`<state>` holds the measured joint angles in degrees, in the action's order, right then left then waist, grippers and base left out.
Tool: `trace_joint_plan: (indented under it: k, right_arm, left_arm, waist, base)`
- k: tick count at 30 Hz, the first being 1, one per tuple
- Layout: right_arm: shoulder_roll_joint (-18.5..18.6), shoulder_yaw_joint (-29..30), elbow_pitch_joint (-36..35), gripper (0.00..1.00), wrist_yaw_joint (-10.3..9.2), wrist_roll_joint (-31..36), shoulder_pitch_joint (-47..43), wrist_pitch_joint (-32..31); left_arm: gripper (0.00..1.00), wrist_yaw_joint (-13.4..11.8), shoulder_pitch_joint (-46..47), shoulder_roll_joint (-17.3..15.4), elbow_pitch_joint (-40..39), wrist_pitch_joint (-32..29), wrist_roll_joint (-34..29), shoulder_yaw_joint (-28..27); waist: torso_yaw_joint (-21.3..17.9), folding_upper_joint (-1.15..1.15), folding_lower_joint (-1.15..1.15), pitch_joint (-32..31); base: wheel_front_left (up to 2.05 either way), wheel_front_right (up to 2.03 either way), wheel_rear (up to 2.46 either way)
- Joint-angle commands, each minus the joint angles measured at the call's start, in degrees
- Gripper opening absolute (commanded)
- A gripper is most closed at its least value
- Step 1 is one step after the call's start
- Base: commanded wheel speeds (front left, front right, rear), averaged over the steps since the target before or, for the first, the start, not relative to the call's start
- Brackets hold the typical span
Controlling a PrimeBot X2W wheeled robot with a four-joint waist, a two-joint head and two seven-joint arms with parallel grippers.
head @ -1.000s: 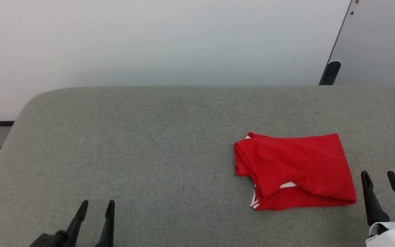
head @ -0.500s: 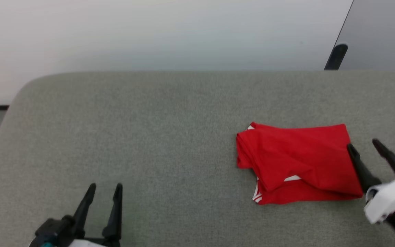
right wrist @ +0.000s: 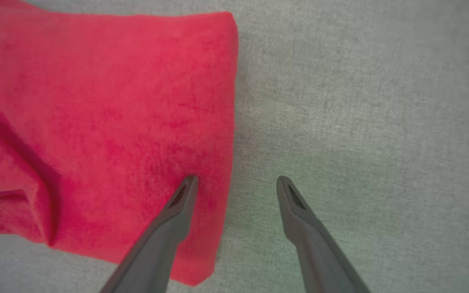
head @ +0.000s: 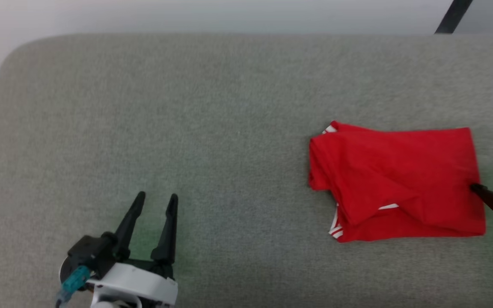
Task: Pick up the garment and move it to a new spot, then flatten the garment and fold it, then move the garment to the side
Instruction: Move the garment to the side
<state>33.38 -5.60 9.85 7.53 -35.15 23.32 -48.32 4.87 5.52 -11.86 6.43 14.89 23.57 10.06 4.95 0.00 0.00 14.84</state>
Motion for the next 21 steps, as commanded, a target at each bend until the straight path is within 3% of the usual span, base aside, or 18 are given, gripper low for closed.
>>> trace_joint_plan:
  k: [1, 14, 15, 16, 17, 21]
  right_arm:
    - [-0.27, 0.38, 0.23, 1.0, -0.09, -0.49, 0.57, -0.48]
    - [-3.22, -2.29, 4.02, 1.0, -0.09, -2.17, -1.07, -2.26]
    - [-3.25, -2.65, 3.89, 0.71, -0.09, -2.23, -1.03, -2.0]
    - [-3.25, -2.85, 3.82, 0.29, -0.09, -2.22, -0.99, -1.65]
    - [-3.21, -2.9, 3.77, 0.03, -0.09, -2.22, -0.94, -1.23]
    - [-3.18, -1.91, 4.23, 0.0, -0.09, -2.9, -0.83, 1.21]
  left_arm:
    - [1.0, 0.29, 0.85, 0.16, 0.17, 0.29, -0.55, 0.03]
    - [1.0, 1.78, 5.3, 3.39, 1.87, 0.32, -2.57, 0.07]
    - [1.0, 1.93, 5.41, 3.5, 2.08, 0.32, -2.64, 0.03]
    - [1.0, 2.02, 5.49, 3.62, 2.23, 0.32, -2.78, -0.04]
    - [1.0, 2.13, 5.67, 3.75, 2.38, 0.32, -2.97, -0.08]
    - [1.0, 2.29, 6.23, 4.12, 2.85, 0.32, -3.26, -0.13]
  waist:
    - [1.77, 0.0, 0.0, 2.76]
    - [3.44, 0.0, 0.0, 7.7]
    - [3.4, 0.0, 0.0, 7.75]
    - [3.34, 0.0, 0.0, 7.75]
    - [3.3, 0.0, 0.0, 7.75]
    - [3.23, 0.0, 0.0, 7.42]
  base:
    - [0.0, 0.0, 0.0]
    - [0.0, 0.0, 0.0]
    - [0.0, 0.0, 0.0]
    - [0.0, 0.0, 0.0]
    - [0.0, 0.0, 0.0]
    - [0.0, 0.0, 0.0]
